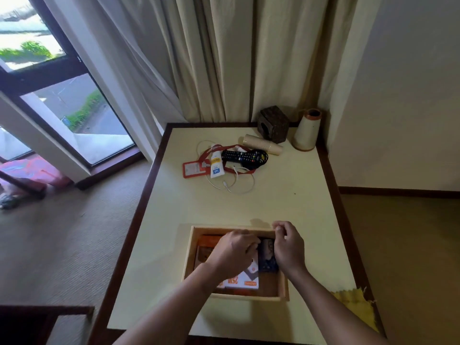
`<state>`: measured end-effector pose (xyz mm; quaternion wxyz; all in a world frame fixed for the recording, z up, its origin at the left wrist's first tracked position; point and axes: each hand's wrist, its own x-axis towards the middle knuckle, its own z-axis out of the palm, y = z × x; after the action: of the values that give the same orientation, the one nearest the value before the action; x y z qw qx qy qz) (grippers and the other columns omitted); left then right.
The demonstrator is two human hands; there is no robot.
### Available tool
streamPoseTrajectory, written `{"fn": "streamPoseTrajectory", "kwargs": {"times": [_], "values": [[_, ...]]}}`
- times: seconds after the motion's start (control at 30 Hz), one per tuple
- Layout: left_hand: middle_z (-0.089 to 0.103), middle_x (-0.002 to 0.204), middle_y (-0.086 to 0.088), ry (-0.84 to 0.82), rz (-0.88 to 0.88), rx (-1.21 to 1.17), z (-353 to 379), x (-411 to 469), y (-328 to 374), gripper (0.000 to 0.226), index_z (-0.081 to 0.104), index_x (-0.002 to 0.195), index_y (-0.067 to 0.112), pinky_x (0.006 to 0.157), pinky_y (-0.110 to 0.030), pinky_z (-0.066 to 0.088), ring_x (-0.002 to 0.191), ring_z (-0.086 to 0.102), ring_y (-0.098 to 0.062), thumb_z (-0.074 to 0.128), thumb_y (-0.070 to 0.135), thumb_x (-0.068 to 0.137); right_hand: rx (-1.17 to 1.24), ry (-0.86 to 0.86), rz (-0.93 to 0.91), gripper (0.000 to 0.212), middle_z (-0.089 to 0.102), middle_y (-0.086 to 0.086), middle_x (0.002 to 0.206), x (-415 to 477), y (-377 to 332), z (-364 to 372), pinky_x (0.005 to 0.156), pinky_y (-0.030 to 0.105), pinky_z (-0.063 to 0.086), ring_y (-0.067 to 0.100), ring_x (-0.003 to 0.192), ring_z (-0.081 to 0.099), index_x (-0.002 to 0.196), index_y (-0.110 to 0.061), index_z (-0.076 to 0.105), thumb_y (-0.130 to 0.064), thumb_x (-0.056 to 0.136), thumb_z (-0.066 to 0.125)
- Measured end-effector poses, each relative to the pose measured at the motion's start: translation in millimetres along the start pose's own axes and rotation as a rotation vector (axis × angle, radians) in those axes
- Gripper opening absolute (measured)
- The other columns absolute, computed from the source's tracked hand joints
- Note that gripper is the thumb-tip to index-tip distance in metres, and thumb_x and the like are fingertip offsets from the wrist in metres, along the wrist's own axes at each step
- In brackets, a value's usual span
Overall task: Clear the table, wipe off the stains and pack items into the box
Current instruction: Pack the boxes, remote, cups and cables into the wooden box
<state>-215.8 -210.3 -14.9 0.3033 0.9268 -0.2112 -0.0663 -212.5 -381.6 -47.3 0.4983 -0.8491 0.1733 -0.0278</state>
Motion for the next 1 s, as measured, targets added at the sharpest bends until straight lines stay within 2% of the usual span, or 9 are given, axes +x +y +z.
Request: {"fn": "streamPoseTrajectory", "kwargs": {"times": [0.13,0.3,0.37,0.43,0.57,0.63,0.73,0.87,1.0], "values": [[0.077,0.109,0.005,0.240,-0.110,-0.104,-37,8,-4,0.021,0.075,0.116,0.018,0.077,-0.021,0.059,0.089,0.071,-0.005,0.060,0.017,0.102,-0.058,-0.013,-0.099,0.017,0.067,-0.002,0.110,22,-23,4,0.090,0.039,0.052,0.017,0.104,0.060,0.105,-0.023,0.068,-0.023,0.103,0.051],[0.078,0.099,0.000,0.407,-0.321,-0.157,-81,65,-43,0.018,0.078,0.108,0.015,0.063,-0.007,0.047,0.070,0.064,-0.001,0.067,0.014,0.095,-0.115,-0.049,-0.179,0.014,0.064,-0.003,0.109,75,-72,26,0.090,0.035,0.049,0.017,0.105,0.059,0.107,-0.022,0.069,-0.022,0.099,0.058],[0.078,0.099,-0.004,0.381,-0.421,-0.119,-94,94,-61,0.017,0.079,0.105,0.016,0.060,-0.008,0.040,0.070,0.062,-0.007,0.067,0.014,0.093,-0.158,-0.074,-0.183,0.015,0.065,-0.002,0.109,99,-89,37,0.090,0.033,0.049,0.018,0.106,0.059,0.109,-0.020,0.070,-0.021,0.097,0.060],[0.076,0.108,-0.006,0.315,-0.509,-0.106,-102,124,-82,0.019,0.078,0.105,0.018,0.070,-0.020,0.042,0.086,0.063,-0.017,0.064,0.017,0.093,-0.211,-0.081,-0.211,0.017,0.066,0.002,0.108,125,-102,49,0.088,0.033,0.049,0.021,0.106,0.060,0.110,-0.016,0.071,-0.019,0.095,0.061],[0.069,0.128,-0.007,0.203,-0.618,-0.081,-109,180,-126,0.034,0.069,0.126,0.016,0.087,-0.032,0.049,0.114,0.062,-0.026,0.060,0.027,0.095,-0.322,-0.089,-0.226,0.014,0.071,0.009,0.097,182,-123,77,0.074,0.029,0.042,0.027,0.095,0.062,0.096,-0.006,0.072,-0.009,0.089,0.060],[0.068,0.125,-0.006,0.170,-0.652,-0.086,-103,203,-146,0.043,0.061,0.132,0.016,0.088,-0.039,0.055,0.113,0.065,-0.030,0.060,0.030,0.092,-0.426,-0.102,-0.255,0.015,0.068,0.010,0.099,209,-126,92,0.076,0.032,0.045,0.030,0.098,0.062,0.095,-0.009,0.070,-0.013,0.089,0.057],[0.065,0.121,-0.003,0.156,-0.651,-0.096,-79,233,-183,0.061,0.048,0.137,0.025,0.086,-0.045,0.060,0.105,0.067,-0.029,0.054,0.041,0.078,-0.544,-0.137,-0.297,0.030,0.064,0.010,0.112,238,-126,111,0.091,0.044,0.048,0.033,0.110,0.056,0.115,-0.012,0.068,-0.023,0.090,0.055],[0.058,0.129,-0.009,0.096,-0.703,-0.034,-78,250,-180,0.063,0.043,0.141,0.013,0.091,-0.043,0.058,0.110,0.064,-0.031,0.064,0.035,0.086,-0.790,-0.189,-0.345,0.063,0.063,0.007,0.121,266,-114,132,0.097,0.050,0.046,0.032,0.116,0.055,0.140,-0.031,0.052,-0.042,0.080,0.067],[0.051,0.133,-0.015,0.014,-0.777,0.026,-71,260,-176,0.061,0.041,0.144,0.003,0.091,-0.042,0.053,0.118,0.059,-0.035,0.064,0.025,0.092,-0.983,-0.232,-0.385,0.079,0.060,0.012,0.122,282,-95,143,0.098,0.053,0.046,0.035,0.115,0.055,0.144,-0.028,0.048,-0.060,0.075,0.069]]}}
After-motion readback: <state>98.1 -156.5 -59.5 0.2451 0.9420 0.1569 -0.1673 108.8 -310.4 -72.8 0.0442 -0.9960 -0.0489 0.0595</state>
